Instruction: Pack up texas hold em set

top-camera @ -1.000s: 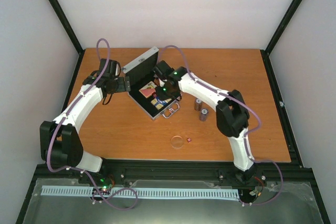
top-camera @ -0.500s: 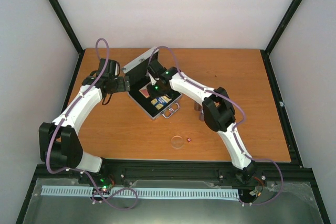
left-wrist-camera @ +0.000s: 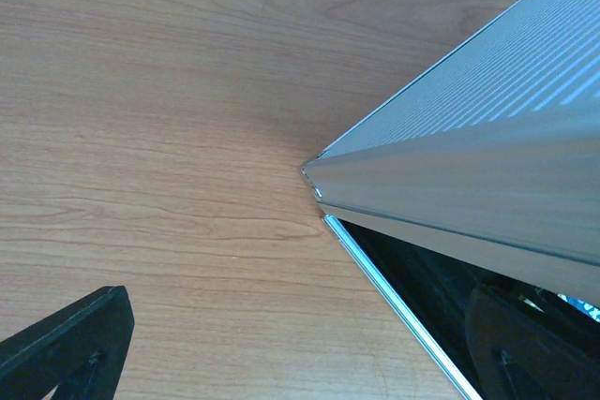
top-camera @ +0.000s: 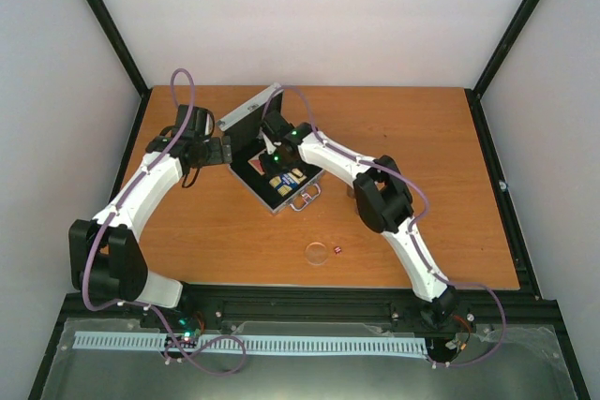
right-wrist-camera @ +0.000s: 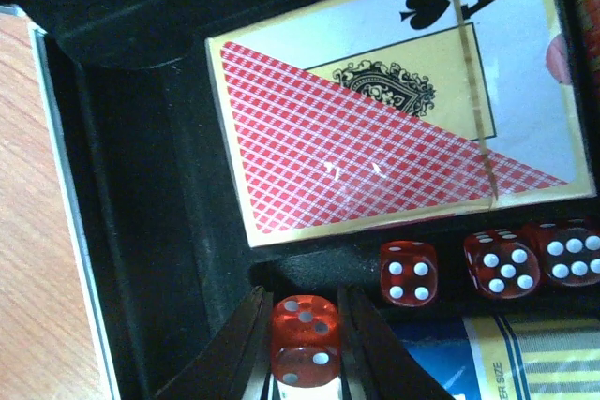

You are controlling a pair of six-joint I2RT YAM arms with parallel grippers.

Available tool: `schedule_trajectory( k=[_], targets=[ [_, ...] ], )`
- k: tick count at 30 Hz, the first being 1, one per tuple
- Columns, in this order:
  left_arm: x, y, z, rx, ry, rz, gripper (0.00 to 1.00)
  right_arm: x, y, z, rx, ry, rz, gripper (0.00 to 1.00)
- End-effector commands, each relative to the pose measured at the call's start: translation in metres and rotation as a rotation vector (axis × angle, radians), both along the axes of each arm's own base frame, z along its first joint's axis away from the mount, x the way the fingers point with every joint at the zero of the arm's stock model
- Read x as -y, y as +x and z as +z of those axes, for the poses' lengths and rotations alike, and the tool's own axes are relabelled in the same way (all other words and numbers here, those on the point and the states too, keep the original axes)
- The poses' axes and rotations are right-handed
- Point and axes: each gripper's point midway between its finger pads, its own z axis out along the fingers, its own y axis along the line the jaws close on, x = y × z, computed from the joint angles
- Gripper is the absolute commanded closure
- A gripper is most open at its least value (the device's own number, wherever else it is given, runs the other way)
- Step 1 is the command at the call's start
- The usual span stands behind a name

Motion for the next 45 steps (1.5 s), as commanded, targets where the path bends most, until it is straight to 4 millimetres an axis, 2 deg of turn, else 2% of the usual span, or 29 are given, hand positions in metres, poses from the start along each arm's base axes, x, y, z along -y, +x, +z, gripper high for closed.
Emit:
schedule_trajectory(
  k=[1, 5, 9, 10, 15, 19, 22, 26, 30, 35, 38, 41, 45],
  targets=[
    [-0.003, -0.002, 0.015, 0.028, 0.009, -0.004, 0.0, -0.003, 0.005, -0.01, 0.006, -0.011, -0.01, 0.87],
    [-0.003, -0.002, 0.014, 0.025, 0.013, -0.009, 0.0, -0.003, 0.007, -0.019, -0.003, -0.029, -0.014, 0.85],
    [-0.004, -0.002, 0.014, 0.026, 0.018, -0.01, 0.0, -0.002, 0.007, -0.017, -0.001, -0.032, -0.016, 0.79],
    [-0.004, -0.002, 0.014, 0.025, 0.018, -0.01, 0.0, -0.002, 0.007, -0.016, 0.002, -0.033, -0.016, 0.74],
    [-0.003, -0.002, 0.014, 0.026, 0.016, -0.011, 0.0, -0.004, 0.008, -0.001, 0.026, -0.016, -0.004, 0.57],
    [-0.003, -0.002, 0.012, 0.022, 0.018, -0.011, 0.0, -0.001, 0.006, 0.023, 0.045, -0.003, 0.002, 0.55],
    [-0.003, -0.002, 0.012, 0.024, 0.015, -0.011, 0.0, 0.004, -0.004, 0.04, 0.041, 0.004, 0.013, 0.55],
    [-0.003, -0.002, 0.014, 0.028, 0.013, -0.009, 0.0, 0.018, -0.03, 0.06, 0.035, 0.002, 0.039, 0.55],
    [-0.003, -0.003, 0.013, 0.03, 0.011, -0.009, 0.0, 0.051, -0.064, 0.065, 0.011, -0.043, 0.043, 0.55],
    [-0.002, -0.005, 0.011, 0.029, -0.001, -0.007, 0.0, 0.104, -0.116, 0.041, -0.049, -0.16, 0.017, 0.55],
    [-0.002, -0.006, 0.01, 0.028, -0.003, -0.007, 0.0, 0.133, -0.152, 0.014, -0.106, -0.254, 0.006, 0.56],
    [-0.002, -0.006, 0.009, 0.027, -0.001, -0.006, 0.0, 0.151, -0.186, -0.006, -0.146, -0.318, 0.007, 0.56],
    [-0.002, -0.006, 0.008, 0.022, 0.001, -0.008, 0.0, 0.168, -0.205, -0.013, -0.16, -0.34, -0.043, 0.57]
  ],
)
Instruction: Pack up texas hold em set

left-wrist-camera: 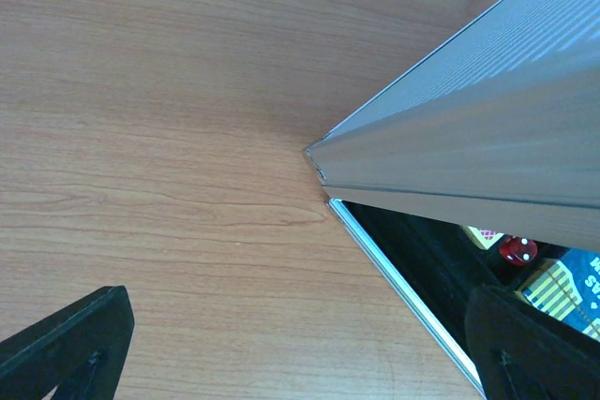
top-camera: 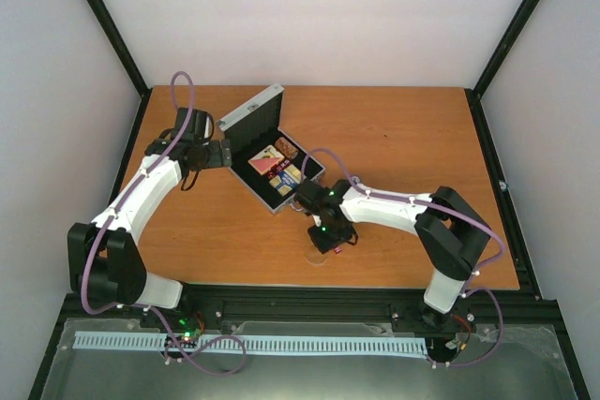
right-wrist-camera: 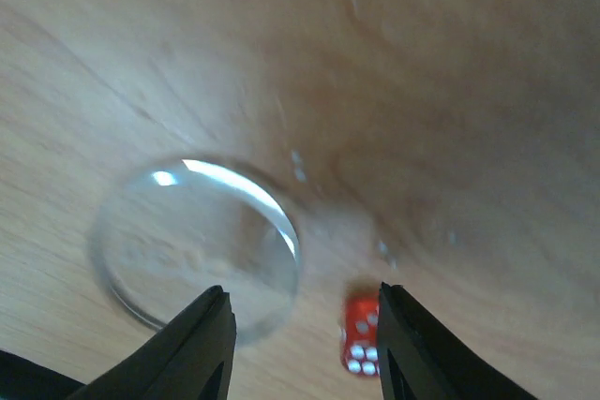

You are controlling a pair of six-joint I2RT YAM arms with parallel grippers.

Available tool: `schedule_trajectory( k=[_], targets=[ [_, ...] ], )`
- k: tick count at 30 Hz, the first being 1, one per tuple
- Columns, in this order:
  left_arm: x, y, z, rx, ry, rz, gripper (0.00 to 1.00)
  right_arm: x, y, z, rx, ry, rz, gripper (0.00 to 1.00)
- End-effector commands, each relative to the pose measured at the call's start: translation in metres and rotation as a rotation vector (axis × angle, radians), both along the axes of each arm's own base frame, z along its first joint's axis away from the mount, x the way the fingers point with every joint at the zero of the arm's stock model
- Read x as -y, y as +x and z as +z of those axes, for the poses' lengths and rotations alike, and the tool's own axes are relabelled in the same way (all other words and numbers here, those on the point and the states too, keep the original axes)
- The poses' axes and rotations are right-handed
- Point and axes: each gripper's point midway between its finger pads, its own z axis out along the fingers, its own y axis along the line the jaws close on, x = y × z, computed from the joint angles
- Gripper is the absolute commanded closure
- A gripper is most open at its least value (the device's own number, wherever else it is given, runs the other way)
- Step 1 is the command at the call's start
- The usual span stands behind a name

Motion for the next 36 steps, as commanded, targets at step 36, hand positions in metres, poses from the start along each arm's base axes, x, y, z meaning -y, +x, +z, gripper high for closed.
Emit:
schedule_trajectory(
  k=[36],
  targets=[
    [-0.001, 0.003, 0.004, 0.021, 0.004, -0.005, 0.0, 0.044, -0.014, -0.026, 0.033, -0.149, -0.105, 0.83]
  ],
)
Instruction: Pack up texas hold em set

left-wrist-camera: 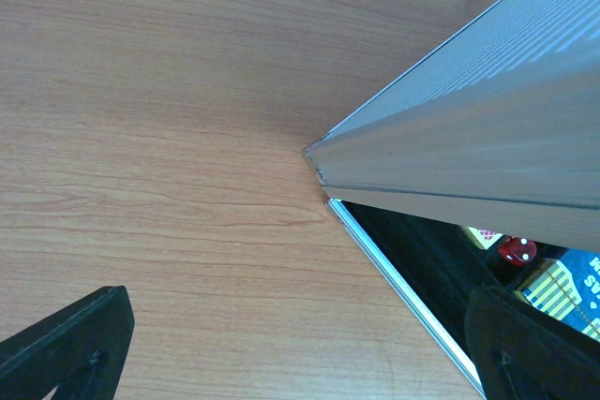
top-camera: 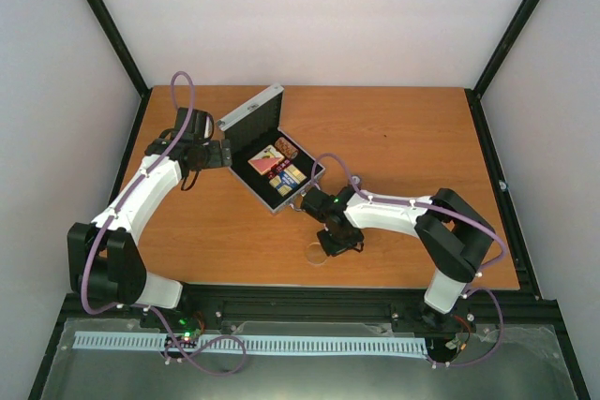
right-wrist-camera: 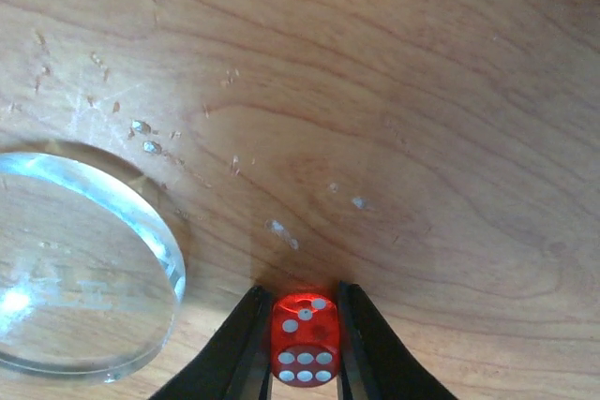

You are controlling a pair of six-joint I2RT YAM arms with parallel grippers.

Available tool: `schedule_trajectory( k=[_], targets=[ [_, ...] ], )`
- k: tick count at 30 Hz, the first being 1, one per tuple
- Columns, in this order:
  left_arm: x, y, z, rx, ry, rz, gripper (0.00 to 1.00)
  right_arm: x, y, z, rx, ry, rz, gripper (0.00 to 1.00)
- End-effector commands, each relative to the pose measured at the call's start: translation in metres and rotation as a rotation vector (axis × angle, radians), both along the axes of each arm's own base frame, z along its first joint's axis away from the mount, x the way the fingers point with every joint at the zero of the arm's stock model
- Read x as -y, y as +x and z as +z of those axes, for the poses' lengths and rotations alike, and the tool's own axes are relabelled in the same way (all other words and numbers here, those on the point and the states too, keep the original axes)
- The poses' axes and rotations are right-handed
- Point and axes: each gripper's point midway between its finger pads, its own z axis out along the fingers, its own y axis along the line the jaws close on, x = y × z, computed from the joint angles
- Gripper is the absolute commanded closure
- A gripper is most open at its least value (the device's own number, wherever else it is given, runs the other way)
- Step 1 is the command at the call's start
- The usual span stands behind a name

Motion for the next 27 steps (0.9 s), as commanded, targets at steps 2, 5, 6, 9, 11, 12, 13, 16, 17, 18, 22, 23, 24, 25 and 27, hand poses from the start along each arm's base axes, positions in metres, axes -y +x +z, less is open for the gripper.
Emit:
schedule_trajectory(
  k=[2, 5, 6, 9, 11, 12, 13, 16, 17, 18, 22, 23, 24, 25, 27],
  targets=[
    [-0.001, 0.004, 0.005, 0.022, 0.005, -0.003, 0.0, 0.006, 0.004, 0.003, 0.019, -0.03, -0.003, 0.87],
    [-0.002, 0.003, 0.005, 0.026, 0.004, 0.0, 0.0, -0.002, 0.013, 0.018, 0.046, -0.019, 0.011, 0.92],
    [-0.002, 0.003, 0.005, 0.025, 0.005, 0.001, 0.0, -0.007, 0.018, 0.027, 0.063, -0.012, 0.016, 0.92],
    [-0.002, 0.002, 0.004, 0.024, 0.004, 0.004, 0.0, -0.025, 0.041, 0.053, 0.117, 0.033, 0.029, 0.93],
    [-0.003, 0.001, 0.004, 0.024, 0.003, 0.006, 0.0, -0.039, 0.059, 0.069, 0.152, 0.076, 0.024, 0.92],
    [-0.003, 0.001, 0.004, 0.024, 0.002, 0.007, 0.0, -0.046, 0.07, 0.075, 0.167, 0.104, 0.02, 0.93],
    [-0.003, 0.0, 0.004, 0.023, 0.001, 0.008, 0.0, -0.054, 0.08, 0.08, 0.182, 0.135, 0.017, 0.93],
    [-0.003, -0.001, 0.003, 0.019, 0.005, 0.01, 0.0, -0.074, 0.112, 0.087, 0.217, 0.189, 0.018, 0.93],
    [-0.003, 0.0, 0.003, 0.019, 0.006, 0.009, 0.0, -0.081, 0.123, 0.087, 0.234, 0.198, 0.025, 0.93],
    [-0.004, 0.0, 0.004, 0.021, 0.008, 0.011, 0.0, -0.09, 0.137, 0.091, 0.261, 0.218, 0.032, 0.94],
    [-0.004, 0.001, 0.004, 0.021, 0.008, 0.012, 0.0, -0.119, 0.175, 0.088, 0.288, 0.271, 0.062, 0.94],
    [-0.004, 0.002, 0.004, 0.02, 0.008, 0.013, 0.0, -0.125, 0.183, 0.088, 0.294, 0.284, 0.068, 0.94],
    [-0.004, 0.002, 0.004, 0.019, 0.011, 0.013, 0.0, -0.131, 0.19, 0.089, 0.303, 0.299, 0.074, 0.94],
    [-0.004, 0.002, 0.005, 0.02, 0.012, 0.012, 0.0, -0.138, 0.197, 0.09, 0.31, 0.318, 0.076, 0.94],
    [-0.005, 0.003, 0.005, 0.021, 0.017, 0.014, 0.0, -0.147, 0.209, 0.088, 0.311, 0.345, 0.079, 0.94]
  ],
)
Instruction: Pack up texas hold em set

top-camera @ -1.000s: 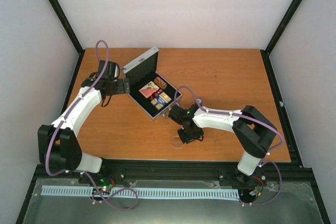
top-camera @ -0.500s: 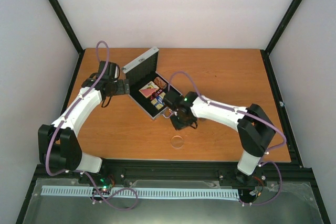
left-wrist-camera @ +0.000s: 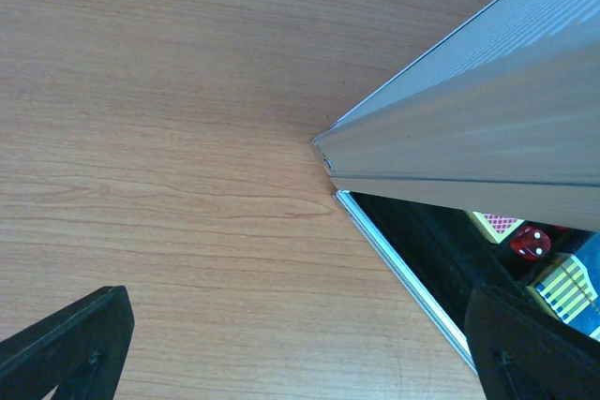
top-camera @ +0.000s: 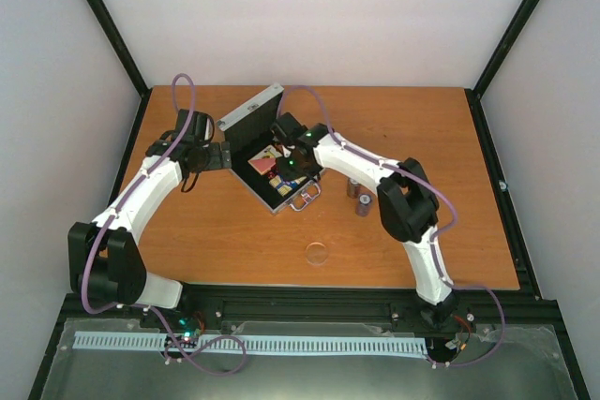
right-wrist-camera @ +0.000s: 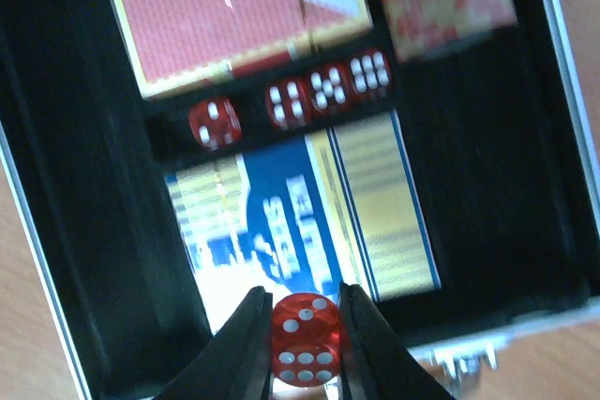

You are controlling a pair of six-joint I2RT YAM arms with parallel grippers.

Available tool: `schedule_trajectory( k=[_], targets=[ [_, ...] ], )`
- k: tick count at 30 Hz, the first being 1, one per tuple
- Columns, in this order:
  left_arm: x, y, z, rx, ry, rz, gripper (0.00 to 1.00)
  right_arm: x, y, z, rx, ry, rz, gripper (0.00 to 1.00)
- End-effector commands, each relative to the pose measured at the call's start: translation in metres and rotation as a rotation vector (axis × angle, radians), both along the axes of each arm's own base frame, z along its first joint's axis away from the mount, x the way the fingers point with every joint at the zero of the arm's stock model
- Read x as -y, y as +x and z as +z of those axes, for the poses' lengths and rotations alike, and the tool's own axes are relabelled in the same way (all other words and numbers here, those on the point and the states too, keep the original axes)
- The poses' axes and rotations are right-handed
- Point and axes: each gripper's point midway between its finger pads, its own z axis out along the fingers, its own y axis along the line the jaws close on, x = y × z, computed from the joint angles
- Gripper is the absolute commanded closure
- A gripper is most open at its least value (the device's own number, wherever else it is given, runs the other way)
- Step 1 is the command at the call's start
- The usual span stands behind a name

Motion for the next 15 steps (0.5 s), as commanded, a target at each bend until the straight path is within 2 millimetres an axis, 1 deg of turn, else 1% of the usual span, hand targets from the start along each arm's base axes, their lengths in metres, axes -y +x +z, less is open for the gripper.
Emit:
schedule_trajectory(
  k=[1, 6, 11, 13, 15],
  targets=[
    [-0.003, 0.006, 0.012, 0.037, 0.009, 0.007, 0.0, -0.028, 0.028, 0.011, 0.043, 0.089, 0.05, 0.94],
    [-0.002, 0.008, 0.015, 0.04, 0.013, 0.0, 0.0, -0.049, 0.044, 0.006, 0.011, 0.161, 0.053, 0.94],
    [-0.002, 0.011, 0.016, 0.038, 0.016, -0.008, 0.0, -0.065, 0.046, -0.01, -0.038, 0.208, 0.058, 0.94],
    [-0.002, 0.011, 0.017, 0.04, 0.019, -0.012, 0.0, -0.068, 0.046, -0.017, -0.055, 0.214, 0.053, 0.94],
    [-0.002, 0.011, 0.018, 0.04, 0.022, -0.016, 0.0, -0.071, 0.046, -0.02, -0.067, 0.222, 0.051, 0.94]
  ],
)
